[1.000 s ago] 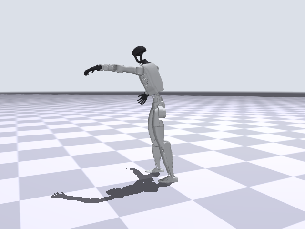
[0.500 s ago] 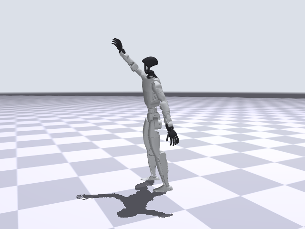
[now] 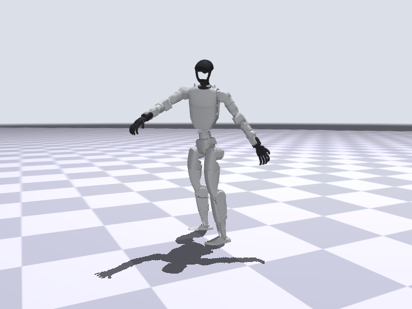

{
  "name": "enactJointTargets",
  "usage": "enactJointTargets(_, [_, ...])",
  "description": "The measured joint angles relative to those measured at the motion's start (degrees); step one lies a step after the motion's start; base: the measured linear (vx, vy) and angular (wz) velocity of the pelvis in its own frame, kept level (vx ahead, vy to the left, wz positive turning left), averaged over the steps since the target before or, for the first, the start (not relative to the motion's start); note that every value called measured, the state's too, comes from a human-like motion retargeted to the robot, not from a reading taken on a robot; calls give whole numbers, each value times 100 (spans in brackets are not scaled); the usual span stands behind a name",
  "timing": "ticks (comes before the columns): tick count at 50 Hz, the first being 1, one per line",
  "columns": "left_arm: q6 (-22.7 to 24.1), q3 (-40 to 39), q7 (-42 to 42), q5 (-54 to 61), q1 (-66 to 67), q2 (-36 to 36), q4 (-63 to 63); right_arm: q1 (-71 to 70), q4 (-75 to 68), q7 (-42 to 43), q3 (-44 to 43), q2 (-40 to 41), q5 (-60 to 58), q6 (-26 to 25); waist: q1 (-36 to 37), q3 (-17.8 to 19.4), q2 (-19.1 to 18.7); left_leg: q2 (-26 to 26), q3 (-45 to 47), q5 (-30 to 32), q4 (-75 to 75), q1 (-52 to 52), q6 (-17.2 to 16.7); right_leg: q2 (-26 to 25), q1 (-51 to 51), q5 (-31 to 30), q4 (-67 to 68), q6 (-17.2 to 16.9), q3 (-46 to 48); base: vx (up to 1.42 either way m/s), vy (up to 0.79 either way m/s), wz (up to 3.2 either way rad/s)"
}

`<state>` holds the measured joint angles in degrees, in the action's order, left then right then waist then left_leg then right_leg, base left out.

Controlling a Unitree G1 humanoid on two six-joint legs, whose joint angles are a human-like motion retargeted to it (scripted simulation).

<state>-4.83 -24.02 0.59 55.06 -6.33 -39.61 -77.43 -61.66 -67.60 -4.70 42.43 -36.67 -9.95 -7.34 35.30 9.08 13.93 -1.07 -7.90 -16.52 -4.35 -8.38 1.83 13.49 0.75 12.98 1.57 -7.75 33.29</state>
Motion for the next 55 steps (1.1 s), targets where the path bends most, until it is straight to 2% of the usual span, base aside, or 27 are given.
enactJointTargets(3, [179,-282,336,399,-172,-674,-272,1141,-162,108,-349,272,154,-20,-10,-101,-288,-52,-159,106,129,3,-104,38,53,26,3,7,193,-1,3,56])
enactJointTargets(7, [411,-548,655,963,-606,-2035,-593,2586,-364,109,-714,626,322,-21,-182,-330,-698,-90,-247,217,288,34,-234,79,80,53,10,1,323,0,2,24])
enactJointTargets(15, [637,-589,780,1445,-1920,-5026,-464,4872,-576,-736,-1222,609,626,17,-1087,-838,-1551,-117,43,204,307,103,-273,144,7,28,-39,-65,73,0,0,-29])
enactJointTargets(18, [670,-453,570,1550,-2506,-5867,23,5433,-589,-902,-1401,239,1150,-14,-1688,-943,-1882,-109,247,132,218,129,-254,154,-33,0,-71,-95,-131,1,-1,-62])
enactJointTargets(22, [566,-405,150,1307,-2961,-6626,735,5754,-692,-844,-1676,-479,1890,-89,-2689,-949,-2367,-72,535,24,95,184,-242,147,-92,-23,-81,-134,-434,1,-2,-68])
enactJointTargets(25, [445,-556,-16,713,-2912,-6993,1186,5609,-772,-584,-1864,-1076,2308,-108,-3543,-830,-2726,-17,756,-50,26,239,-224,119,-154,-28,-60,-148,-681,1,-2,-72])
enactJointTargets(28, [361,-1022,9,-204,-2286,-7292,1647,5031,-784,-273,-1909,-1494,2558,-88,-4477,-552,-2973,63,980,-120,-17,322,-180,64,-221,-26,-14,-141,-947,0,-2,-77])
enactJointTargets(30, [284,-2824,99,-785,-163,-8232,1656,4414,-860,-133,-1877,-1209,2790,-77,-5080,-280,-2687,109,1134,-167,-35,425,-139,30,-228,-25,18,-143,-1128,0,-3,-82])
enactJointTargets(31, [416,-4664,173,-1172,1940,-8656,1579,4622,-883,-78,-2235,-1145,2935,-28,-4991,-407,-2587,121,1235,-185,-23,482,-114,21,-245,-33,25,-158,-1240,0,-3,-92])
enactJointTargets(32, [523,-6106,224,-1581,3656,-8939,1610,4769,-865,-46,-2512,-1147,3068,15,-4967,-512,-2547,138,1335,-204,-12,527,-88,6,-274,-44,31,-172,-1353,1,-3,-98])
enactJointTargets(33, [581,-6751,230,-2035,4599,-8939,1859,4796,-762,-59,-2626,-1282,3173,45,-5072,-573,-2626,162,1436,-223,-5,544,-62,-20,-329,-59,35,-185,-1467,1,-2,-98])
enactJointTargets(34, [602,-7079,176,-2477,5226,-8939,2080,4740,-654,-98,-2685,-1357,3256,69,-5226,-589,-2663,183,1534,-242,1,562,-35,-44,-381,-75,39,-200,-1580,1,-2,-97])
enactJointTargets(38, [497,-7629,-271,-4184,6898,-8939,2736,4182,-222,-372,-2674,-1382,3463,70,-5985,-482,-2577,245,1929,-316,9,655,68,-132,-557,-151,42,-277,-2025,0,-2,-97])
enactJointTargets(42, [354,-7294,-962,-5012,7217,-8939,2993,3435,177,-531,-2841,-1102,3651,35,-6667,-155,-2049,267,2304,-377,-5,741,142,-195,-699,-253,30,-403,-2435,-2,-1,-90])
enactJointTargets(48, [281,-6646,-1427,-5183,7217,-8939,2924,2482,574,-103,-3635,-815,4128,156,-7227,214,-774,259,2724,-447,-61,868,181,-240,-792,-402,-1,-632,-2874,-3,0,-65])
enactJointTargets(55, [213,-6384,-1990,-5329,7217,-8939,2394,1910,730,793,-5341,-1116,4162,445,-7112,330,962,274,2883,-487,-143,921,189,-267,-798,-483,-5,-693,-3048,-2,0,-17])
